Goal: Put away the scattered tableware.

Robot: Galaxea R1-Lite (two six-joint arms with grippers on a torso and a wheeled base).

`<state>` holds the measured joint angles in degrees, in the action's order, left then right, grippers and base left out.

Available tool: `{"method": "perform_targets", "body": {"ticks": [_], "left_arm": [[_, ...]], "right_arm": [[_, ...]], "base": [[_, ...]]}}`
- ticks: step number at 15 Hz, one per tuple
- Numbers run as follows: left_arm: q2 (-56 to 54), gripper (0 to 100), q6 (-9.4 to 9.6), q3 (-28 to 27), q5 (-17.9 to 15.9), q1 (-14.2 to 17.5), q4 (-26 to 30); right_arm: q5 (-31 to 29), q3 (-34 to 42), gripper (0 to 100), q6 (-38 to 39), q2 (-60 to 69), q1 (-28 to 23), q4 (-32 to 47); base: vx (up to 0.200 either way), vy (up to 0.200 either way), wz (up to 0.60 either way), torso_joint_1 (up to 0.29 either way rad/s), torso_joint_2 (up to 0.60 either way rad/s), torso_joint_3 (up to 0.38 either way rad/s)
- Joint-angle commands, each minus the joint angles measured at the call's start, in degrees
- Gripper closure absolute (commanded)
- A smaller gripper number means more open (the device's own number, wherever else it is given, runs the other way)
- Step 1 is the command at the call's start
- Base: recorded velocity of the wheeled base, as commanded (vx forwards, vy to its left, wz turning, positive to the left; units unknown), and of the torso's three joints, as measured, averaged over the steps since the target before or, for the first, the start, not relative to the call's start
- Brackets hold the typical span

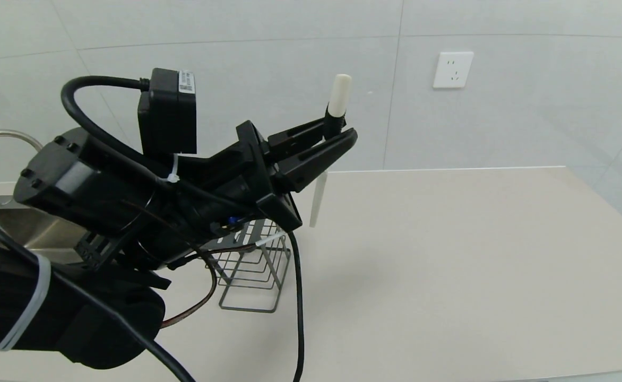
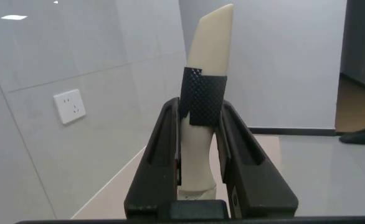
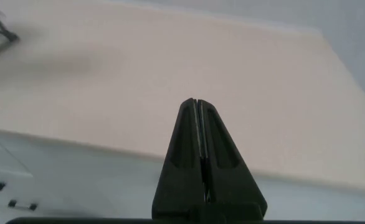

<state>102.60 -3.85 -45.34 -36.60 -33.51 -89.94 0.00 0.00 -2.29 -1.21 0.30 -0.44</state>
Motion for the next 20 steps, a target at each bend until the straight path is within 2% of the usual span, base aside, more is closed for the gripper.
{"method": "perform_targets", "body": {"ticks": [1,3,6,9,12,14,15,17,18,19,20], "left_arm": [[-0.29,100,-0.01,0.16,0.03,3.45,-0.06],[-0.47,100,-0.01,0.07,0.03,6.18,-0.06],[-1.61,100,-0.01,-0.01,0.21,6.88,-0.06],[-2.49,100,-0.98,-0.19,5.66,7.23,-0.06],[-2.05,100,-2.48,-1.42,6.19,11.63,-0.06],[-1.96,100,-5.38,-2.04,6.19,15.67,-0.06],[-2.22,100,-6.52,-2.04,6.10,15.67,-0.06],[-2.40,100,-12.06,-4.06,5.92,15.49,-0.06],[-1.87,100,-14.17,-6.08,5.92,15.85,-0.06],[-0.82,100,-17.94,-9.16,5.92,16.37,-0.06],[-0.38,100,-20.76,-10.91,5.92,16.46,-0.06]], "right_arm": [[-0.18,0.00,100,0.53,1.21,-0.57,0.35],[-0.18,0.00,100,0.62,1.21,-0.66,0.44],[-2.72,0.00,100,1.06,1.21,-0.66,0.61],[-2.81,0.00,100,1.41,1.21,-0.66,0.53],[-2.90,0.00,100,2.29,1.21,-0.66,0.44],[-2.90,0.00,100,2.12,1.21,-0.66,0.53],[-2.81,0.00,100,2.12,1.21,-0.66,0.53],[-2.81,0.00,100,2.12,1.21,-0.66,0.44],[-2.81,0.00,100,2.20,1.21,-0.66,0.44],[-2.72,0.00,100,2.20,1.21,-0.57,0.44],[-2.72,0.00,100,2.20,1.21,-0.66,0.44]], "base": [[0.000,0.000,0.00,0.000,0.00,0.000],[0.000,0.000,0.00,0.000,0.00,0.000],[0.000,0.000,0.00,0.000,0.00,0.000],[0.000,0.000,0.00,0.000,0.00,0.000],[0.000,0.000,0.00,0.000,0.00,0.000],[0.000,0.000,0.00,0.000,0.00,0.000],[0.000,0.000,0.00,0.000,0.00,0.000],[0.000,0.000,0.00,0.000,0.00,0.000],[0.000,0.000,0.00,0.000,0.00,0.000],[0.000,0.000,0.00,0.000,0.00,0.000],[0.000,0.000,0.00,0.000,0.00,0.000]]}}
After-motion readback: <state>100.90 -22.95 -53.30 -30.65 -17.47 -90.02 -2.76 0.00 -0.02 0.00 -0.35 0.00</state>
